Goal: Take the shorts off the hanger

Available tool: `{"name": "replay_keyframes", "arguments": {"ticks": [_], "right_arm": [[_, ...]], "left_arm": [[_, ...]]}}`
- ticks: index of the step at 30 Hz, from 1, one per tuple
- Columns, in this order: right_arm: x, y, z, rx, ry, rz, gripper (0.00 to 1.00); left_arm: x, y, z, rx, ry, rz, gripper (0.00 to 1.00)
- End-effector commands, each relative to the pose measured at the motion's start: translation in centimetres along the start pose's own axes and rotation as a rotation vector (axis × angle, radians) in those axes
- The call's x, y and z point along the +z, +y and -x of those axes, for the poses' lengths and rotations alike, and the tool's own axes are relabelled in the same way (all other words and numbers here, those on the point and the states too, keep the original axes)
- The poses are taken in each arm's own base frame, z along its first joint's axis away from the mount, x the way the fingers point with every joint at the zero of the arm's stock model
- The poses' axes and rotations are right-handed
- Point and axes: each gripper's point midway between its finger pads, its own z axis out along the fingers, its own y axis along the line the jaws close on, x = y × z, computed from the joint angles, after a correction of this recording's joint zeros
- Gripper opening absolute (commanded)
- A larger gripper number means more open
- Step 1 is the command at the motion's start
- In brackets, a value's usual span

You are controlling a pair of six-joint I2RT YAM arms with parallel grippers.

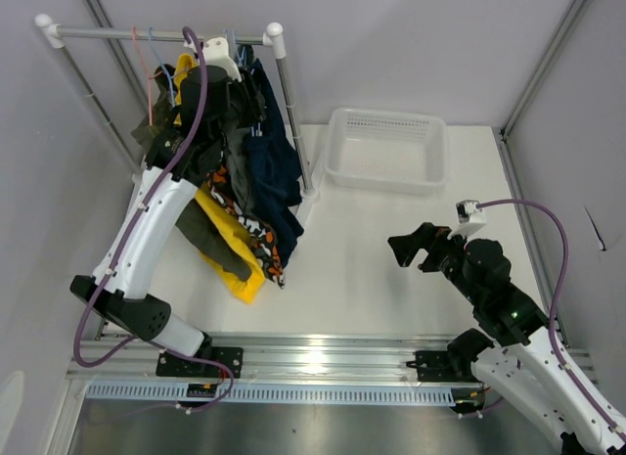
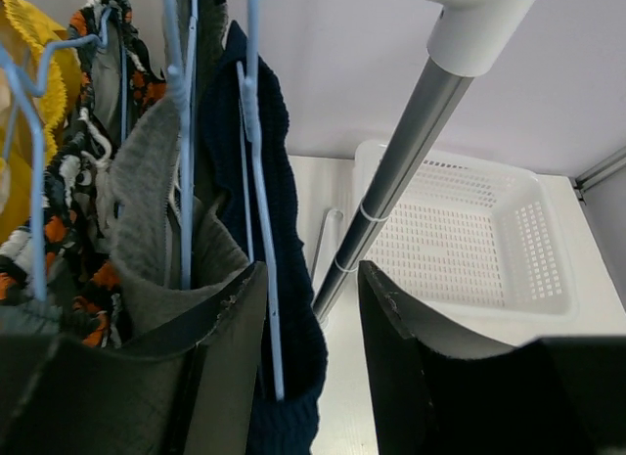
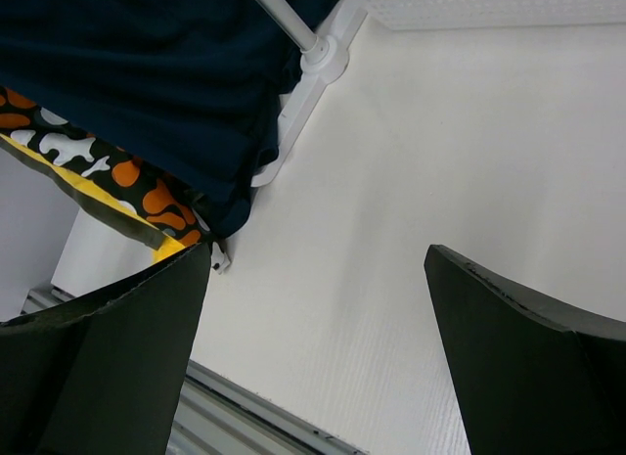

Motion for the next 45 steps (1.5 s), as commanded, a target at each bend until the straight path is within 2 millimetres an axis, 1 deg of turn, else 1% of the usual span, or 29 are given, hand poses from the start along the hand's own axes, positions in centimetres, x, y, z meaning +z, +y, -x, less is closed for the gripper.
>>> {"name": "replay_keyframes", "arguments": {"ticks": [1, 5, 9, 13, 15, 16, 18, 19, 21, 22, 23, 24, 25, 26, 27, 28, 31, 33, 34, 35, 37, 38, 39, 40, 41, 42, 43, 45], "right_arm": [[0.0, 0.2, 0.2, 0.005, -0.006, 0.008, 1.0], [-0.1, 0.1, 0.2, 0.004, -0.003, 0.004, 0.99], [-0.2, 0.1, 0.2, 0.005, -0.006, 0.006, 0.99], [-0.3, 0.1, 0.1, 0.003, 0.002, 0.001, 0.99], [-0.4, -0.1, 0.1, 0.003, 0.001, -0.006, 0.99], [-0.4, -0.1, 0.1, 0.001, 0.002, -0.007, 0.99], [-0.5, -0.2, 0.1, 0.0, 0.0, -0.009, 1.0], [-0.5, -0.2, 0.1, 0.0, 0.0, -0.011, 0.99], [-0.6, -0.3, 0.1, 0.002, -0.002, -0.013, 0.99], [-0.5, -0.4, 0.1, 0.002, -0.001, -0.018, 0.99], [-0.6, -0.4, 0.1, -0.001, -0.002, -0.017, 0.99], [-0.6, -0.4, 0.1, -0.001, 0.0, -0.02, 0.99], [-0.6, -0.4, 0.1, -0.001, -0.001, -0.021, 0.99], [-0.6, -0.5, 0.1, -0.001, -0.002, -0.022, 1.0], [-0.6, -0.5, 0.1, -0.001, 0.0, -0.023, 0.99], [-0.6, -0.5, 0.1, -0.001, 0.0, -0.023, 0.99], [-0.5, -0.6, 0.0, 0.001, 0.0, -0.025, 0.99], [-0.5, -0.3, 0.2, -0.003, -0.003, -0.011, 0.99], [-0.5, 0.0, 0.4, -0.007, -0.007, 0.001, 1.0], [-0.6, 0.6, 0.4, -0.01, 0.002, 0.031, 0.99], [-0.6, 2.2, 1.6, -0.027, -0.015, 0.092, 1.0], [-0.8, 3.6, 1.6, -0.034, 0.007, 0.159, 0.99], [-0.2, 4.3, 1.7, -0.043, 0.026, 0.176, 0.99], [-0.4, 5.6, 3.1, -0.044, 0.009, 0.21, 1.0], [-0.2, 6.5, 3.5, -0.048, 0.014, 0.231, 0.99], [0.7, 7.4, 3.4, -0.061, 0.041, 0.248, 1.0], [0.5, 9.1, 5.0, -0.072, 0.017, 0.283, 1.0], [1.1, 11.1, 6.2, -0.094, 0.006, 0.306, 0.99]], "left_arm": [[-1.8, 0.5, 1.9, 0.01, -0.059, 0.017, 0.49], [-1.4, 1.2, 1.5, 0.032, -0.053, 0.054, 0.5], [0.1, 1.2, 0.2, 0.043, -0.023, 0.07, 0.5], [1.6, 1.3, -0.5, 0.054, -0.007, 0.092, 0.49], [2.1, 1.2, -0.3, 0.06, -0.018, 0.1, 0.49], [2.9, 1.3, -0.9, 0.074, -0.004, 0.107, 0.47], [3.3, 1.3, -0.4, 0.077, -0.011, 0.119, 0.45], [4.2, 1.4, -1.1, 0.087, 0.007, 0.134, 0.44], [4.6, 1.4, -0.4, 0.084, 0.002, 0.15, 0.43], [4.6, 1.6, 0.3, 0.071, -0.013, 0.171, 0.39], [5.5, 1.8, -0.5, 0.08, 0.008, 0.187, 0.36], [5.8, 1.9, -1.0, 0.09, 0.03, 0.199, 0.32], [5.4, 1.7, 0.6, 0.072, -0.002, 0.194, 0.22], [5.7, 1.8, 0.4, 0.074, 0.004, 0.204, 0.12], [5.6, 1.7, 0.7, 0.072, 0.003, 0.205, 0.03], [5.3, 1.6, 1.4, 0.066, -0.015, 0.2, 0.0], [3.8, 1.3, 3.2, 0.062, -0.055, 0.174, 0.0], [2.1, 1.1, 5.0, 0.056, -0.091, 0.153, 0.0], [1.6, 1.2, 5.0, 0.07, -0.076, 0.154, 0.0], [0.0, 0.9, 7.3, 0.048, -0.124, 0.131, 0.0], [-1.5, 0.8, 7.9, 0.054, -0.12, 0.118, 0.0], [-2.9, 0.6, 9.6, 0.039, -0.161, 0.099, 0.0], [-3.4, 0.5, 9.9, 0.038, -0.168, 0.085, 0.0], [-4.7, 0.5, 10.6, 0.031, -0.189, 0.075, 0.0], [-5.2, 0.5, 10.8, 0.029, -0.194, 0.07, 0.0], [-5.5, 0.6, 10.8, 0.027, -0.196, 0.066, 0.0], [-6.4, 0.7, 11.1, 0.019, -0.204, 0.061, 0.0], [-6.1, 0.8, 10.0, 0.023, -0.178, 0.058, 0.0]]}}
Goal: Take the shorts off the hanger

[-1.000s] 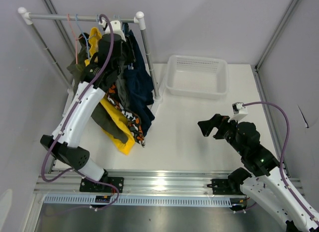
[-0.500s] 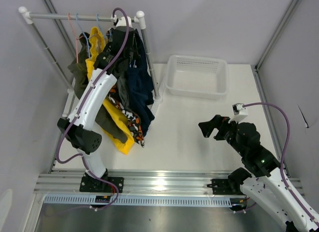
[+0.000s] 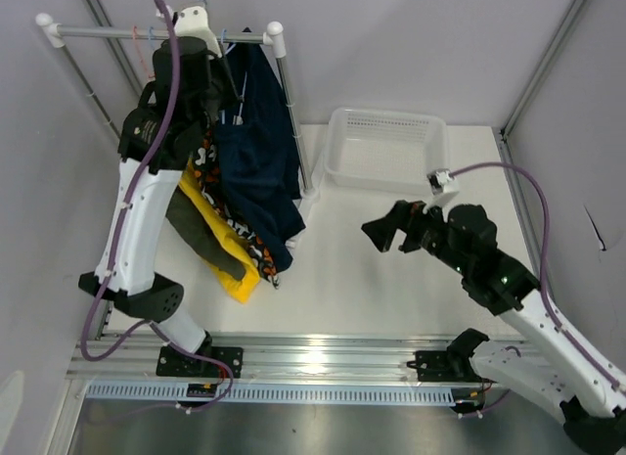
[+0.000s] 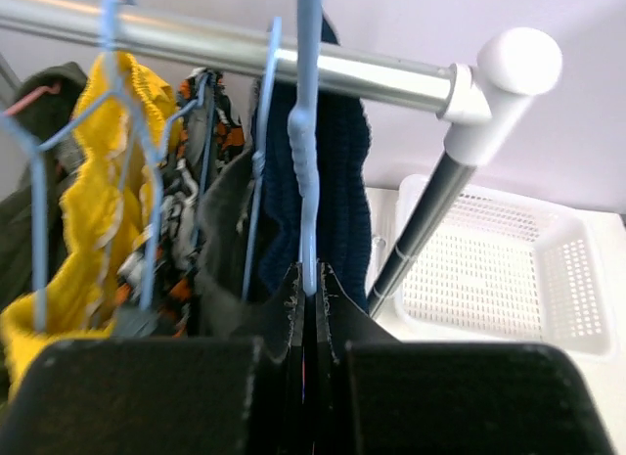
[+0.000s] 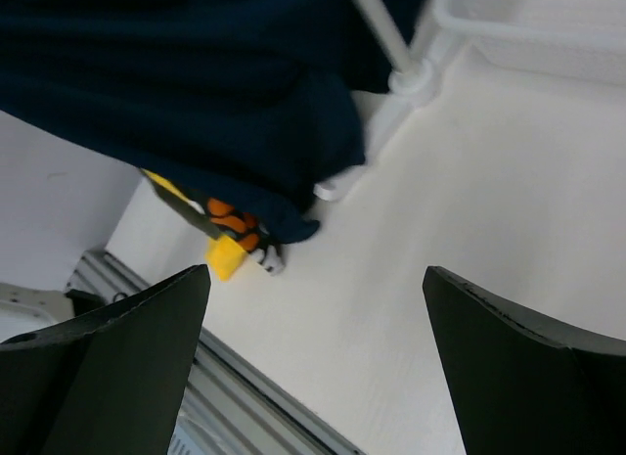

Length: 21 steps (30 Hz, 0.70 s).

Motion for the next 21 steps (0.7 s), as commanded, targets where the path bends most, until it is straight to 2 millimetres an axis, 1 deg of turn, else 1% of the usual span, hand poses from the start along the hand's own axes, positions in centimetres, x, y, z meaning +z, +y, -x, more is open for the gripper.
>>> {"name": "replay_keyframes", "arguments": {"ticks": [1, 2, 3, 4, 5, 6, 7, 8, 10, 11, 12, 13, 14, 15, 16, 17, 18, 19, 20, 21], "right_arm": [[0.9, 7.3, 5.7, -0.09, -0.097, 0.167, 0.99], [1.4, 8.6, 6.1, -0.107, -0.096, 0.177, 0.99], [1.9, 9.7, 6.4, -0.127, -0.093, 0.167, 1.0], [3.9, 11.5, 4.6, -0.179, -0.047, 0.14, 1.0], [3.5, 13.9, 6.4, -0.193, -0.08, 0.158, 0.99], [4.0, 15.5, 6.1, -0.214, -0.074, 0.165, 0.99], [5.6, 17.3, 4.1, -0.255, -0.035, 0.163, 1.0], [5.5, 19.4, 5.1, -0.244, -0.062, 0.194, 0.99], [6.4, 21.2, 4.5, -0.246, -0.06, 0.201, 0.99], [7.4, 22.5, 3.1, -0.252, -0.041, 0.213, 0.99], [7.5, 23.7, 3.5, -0.248, -0.058, 0.222, 0.99], [7.9, 24.0, 3.5, -0.252, -0.069, 0.204, 0.99], [8.6, 25.1, 1.7, -0.272, -0.046, 0.206, 1.0], [8.7, 26.0, 2.3, -0.269, -0.063, 0.209, 0.99], [9.1, 26.2, 2.1, -0.274, -0.074, 0.183, 0.99], [9.6, 26.8, 0.8, -0.291, -0.062, 0.174, 0.99], [9.8, 27.1, 0.7, -0.299, -0.071, 0.168, 0.99], [10.1, 26.9, 0.9, -0.301, -0.092, 0.134, 0.99], [10.3, 27.3, 0.9, -0.292, -0.112, 0.131, 0.99], [10.9, 27.3, 0.4, -0.3, -0.115, 0.12, 1.0]], "left_arm": [[-4.3, 0.0, 4.5, -0.061, -0.143, -0.071, 0.0], [-4.3, -0.1, 4.4, -0.065, -0.142, -0.082, 0.0], [-4.0, -0.3, 3.8, -0.07, -0.131, -0.088, 0.0], [-4.1, -0.6, 3.4, -0.078, -0.119, -0.105, 0.0], [-4.1, -0.6, 3.3, -0.082, -0.119, -0.107, 0.0], [-4.0, -0.7, 3.0, -0.089, -0.112, -0.109, 0.0], [-3.8, -0.7, 2.6, -0.09, -0.104, -0.107, 0.0], [-3.9, -0.6, 2.4, -0.093, -0.101, -0.105, 0.0], [-4.0, -0.6, 2.3, -0.108, -0.098, -0.102, 0.0], [-4.1, -0.5, 2.4, -0.113, -0.1, -0.098, 0.0], [-3.9, -0.4, 2.1, -0.121, -0.091, -0.089, 0.0], [-3.9, -0.3, 2.1, -0.127, -0.091, -0.083, 0.0], [-3.8, -0.1, 2.0, -0.131, -0.088, -0.065, 0.0], [-3.6, 0.0, 1.8, -0.143, -0.085, -0.055, 0.0], [-3.5, 0.2, 1.5, -0.144, -0.075, -0.045, 0.0], [-3.4, 0.4, 1.4, -0.148, -0.073, -0.03, 0.0], [-3.2, 0.3, 1.2, -0.158, -0.067, -0.027, 0.0], [-3.2, 0.3, 1.1, -0.162, -0.065, -0.028, 0.0], [-3.2, 0.2, 0.9, -0.165, -0.058, -0.029, 0.0], [-3.0, 0.0, 0.5, -0.171, -0.044, -0.034, 0.0]]}}
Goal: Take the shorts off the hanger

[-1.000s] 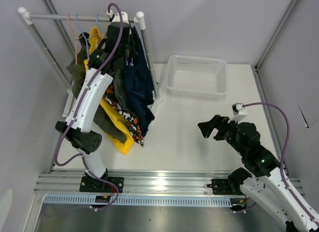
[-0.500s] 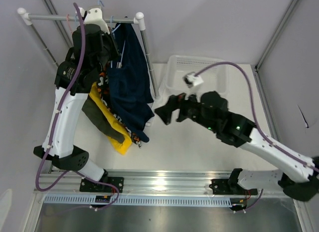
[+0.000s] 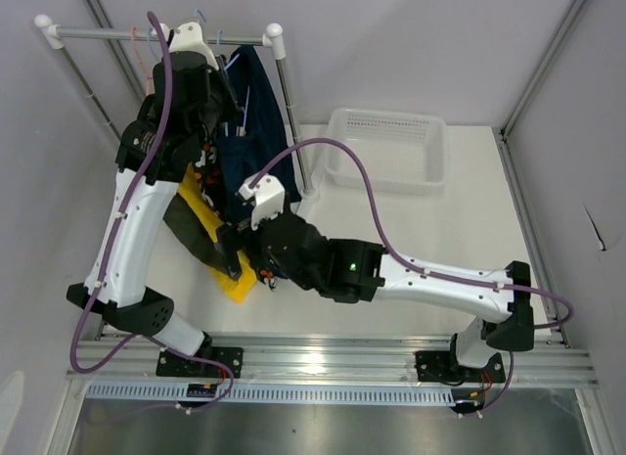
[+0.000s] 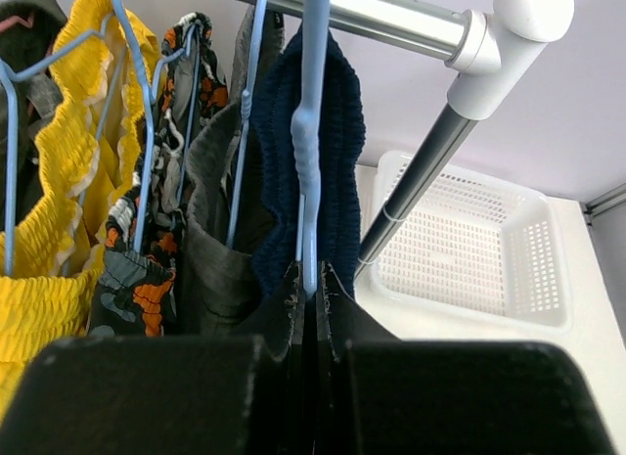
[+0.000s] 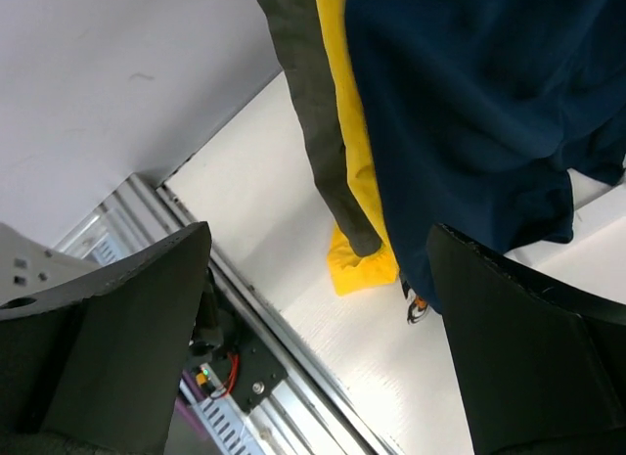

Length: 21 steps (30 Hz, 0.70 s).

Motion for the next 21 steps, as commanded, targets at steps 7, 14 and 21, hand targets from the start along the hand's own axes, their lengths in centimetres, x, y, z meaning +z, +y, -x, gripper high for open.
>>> {"name": "replay_keyframes", "arguments": {"ticks": [7, 14, 21], "right_arm": [[2.6, -3.0, 4.1, -0.017, -0.288, -0.294, 0.98], [3.4, -5.1, 3.3, -0.086, -0.347, -0.428, 0.48], [1.8, -4.6, -1.1, -0.043, -0.251, -0.416, 0.0]], "left_arm": [[-2.8, -0.7, 2.2, -0.122, -0.076, -0.061, 0.0], [-6.1, -0.2, 2.9, -0.154, -0.097, -0.108, 0.0], [-6.8, 0.2, 5.4, -0.135, -0.162, -0.088, 0.0]]}}
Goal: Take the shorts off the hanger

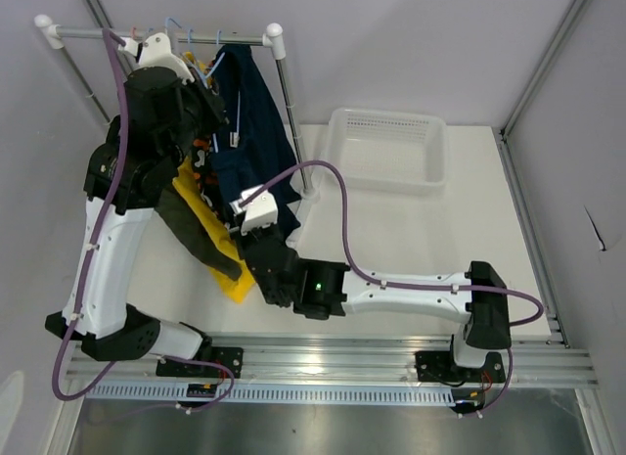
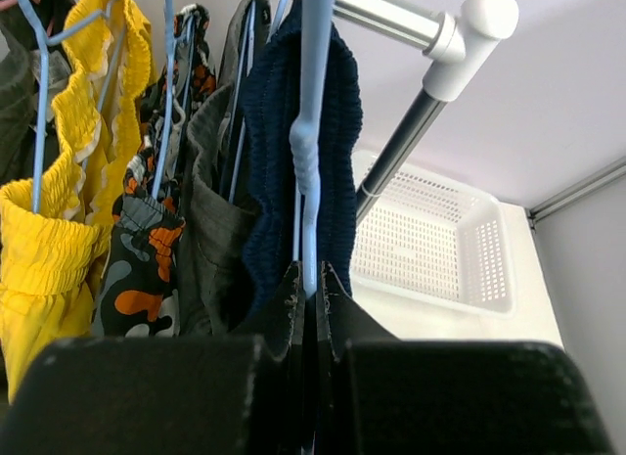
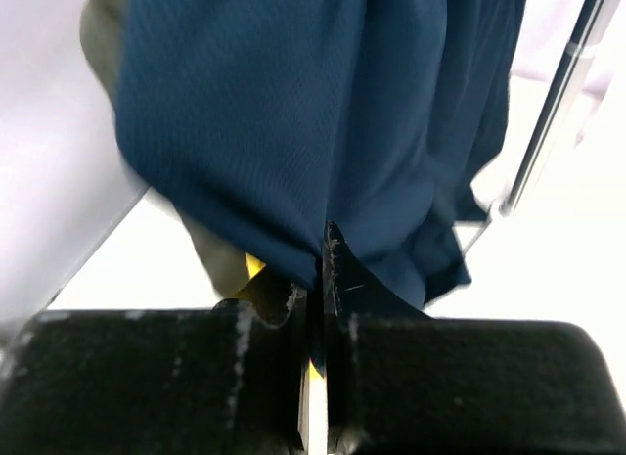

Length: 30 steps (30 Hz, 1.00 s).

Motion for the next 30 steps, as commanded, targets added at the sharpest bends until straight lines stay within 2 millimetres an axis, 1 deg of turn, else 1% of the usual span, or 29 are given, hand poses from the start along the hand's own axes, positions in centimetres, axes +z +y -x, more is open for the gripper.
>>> {"name": "replay_keyframes", "arguments": {"ticks": [1, 2, 3, 4, 5, 6, 7, 8, 9, 10, 11, 12, 13, 14, 15, 18, 20, 21, 23, 24, 25, 26, 27, 28, 29, 30], "right_arm": [[-2.2, -1.9, -1.3, 0.045, 0.028, -0.065, 0.0], [-3.4, -1.5, -1.2, 0.087, 0.032, -0.05, 0.0], [-4.2, -2.0, -2.7, 0.06, 0.06, -0.058, 0.0], [-4.8, -1.9, -3.0, 0.067, 0.068, -0.054, 0.0], [-6.1, -1.8, -3.1, 0.069, 0.074, -0.05, 0.0], [-6.8, -2.0, -3.6, 0.073, 0.088, -0.055, 0.0], [-7.4, -2.1, -4.2, 0.064, 0.097, -0.054, 0.0], [-8.0, -2.2, -4.2, 0.065, 0.099, -0.055, 0.0], [-8.7, -2.4, -3.8, 0.073, 0.092, -0.062, 0.0], [-9.0, -2.9, -4.1, 0.075, 0.1, -0.071, 0.0], [-9.2, -3.2, -4.0, 0.082, 0.101, -0.075, 0.0], [-9.4, -3.8, -3.3, 0.099, 0.09, -0.085, 0.0], [-9.4, -4.1, -3.1, 0.103, 0.082, -0.092, 0.0], [-9.4, -4.6, -3.4, 0.097, 0.081, -0.096, 0.0], [-9.1, -5.1, -3.0, 0.113, 0.073, -0.102, 0.0], [-8.8, -5.5, -2.7, 0.117, 0.067, -0.106, 0.0], [-8.8, -5.8, -2.6, 0.112, 0.061, -0.117, 0.0], [-8.9, -5.8, -2.8, 0.114, 0.058, -0.119, 0.0], [-8.7, -5.9, -3.0, 0.125, 0.059, -0.115, 0.0], [-8.5, -6.0, -3.1, 0.128, 0.061, -0.114, 0.0], [-8.3, -6.0, -2.9, 0.132, 0.06, -0.11, 0.0], [-7.6, -6.5, -2.6, 0.14, 0.052, -0.125, 0.0], [-7.1, -6.7, -1.7, 0.139, 0.03, -0.123, 0.0], [-6.5, -6.7, -0.9, 0.141, 0.018, -0.108, 0.0], [-5.4, -7.8, 0.0, 0.145, 0.0, -0.125, 0.0], [-4.6, -8.2, 1.1, 0.124, -0.019, -0.121, 0.0]], "left_arm": [[-1.9, -1.2, 4.8, -0.031, -0.144, -0.052, 0.0], [-2.2, -1.2, 5.9, -0.03, -0.174, -0.049, 0.0], [-1.8, -1.4, 6.1, -0.02, -0.182, -0.046, 0.0], [-1.6, -1.5, 6.6, 0.0, -0.2, -0.044, 0.0], [-2.3, -1.4, 8.3, -0.009, -0.247, -0.039, 0.0], [-1.5, -1.4, 8.2, 0.004, -0.243, -0.03, 0.0], [-1.1, -1.4, 8.4, 0.021, -0.246, -0.024, 0.0], [-1.5, -1.3, 9.2, 0.018, -0.266, -0.023, 0.0], [-1.8, -1.4, 9.8, 0.016, -0.281, -0.026, 0.0], [-1.8, -1.5, 10.0, 0.02, -0.286, -0.03, 0.0], [-2.1, -1.5, 10.2, 0.02, -0.29, -0.035, 0.0], [-2.2, -1.7, 10.1, 0.026, -0.288, -0.051, 0.0], [-2.7, -1.8, 10.3, 0.029, -0.295, -0.063, 0.0], [-3.0, -1.8, 10.5, 0.03, -0.301, -0.071, 0.0], [-3.3, -2.2, 10.6, 0.033, -0.303, -0.092, 0.0], [-4.0, -1.8, 11.0, 0.051, -0.316, -0.08, 0.0], [-4.4, -1.0, 11.7, 0.076, -0.345, -0.044, 0.0], [-4.8, -0.9, 12.3, 0.08, -0.369, -0.038, 0.0], [-5.6, -0.7, 12.6, 0.08, -0.38, -0.045, 0.0], [-5.9, -0.8, 12.4, 0.072, -0.37, -0.059, 0.0], [-6.0, -0.9, 11.3, 0.042, -0.326, -0.077, 0.0], [-5.4, -1.8, 9.2, 0.04, -0.254, -0.129, 0.0], [-6.9, -2.0, 8.6, 0.026, -0.234, -0.172, 0.0], [-6.1, -2.2, 6.1, 0.009, -0.16, -0.191, 0.0], [-5.4, -2.9, 2.6, 0.016, -0.066, -0.236, 0.0], [-8.4, -2.8, 2.9, -0.002, -0.096, -0.295, 0.0]]}}
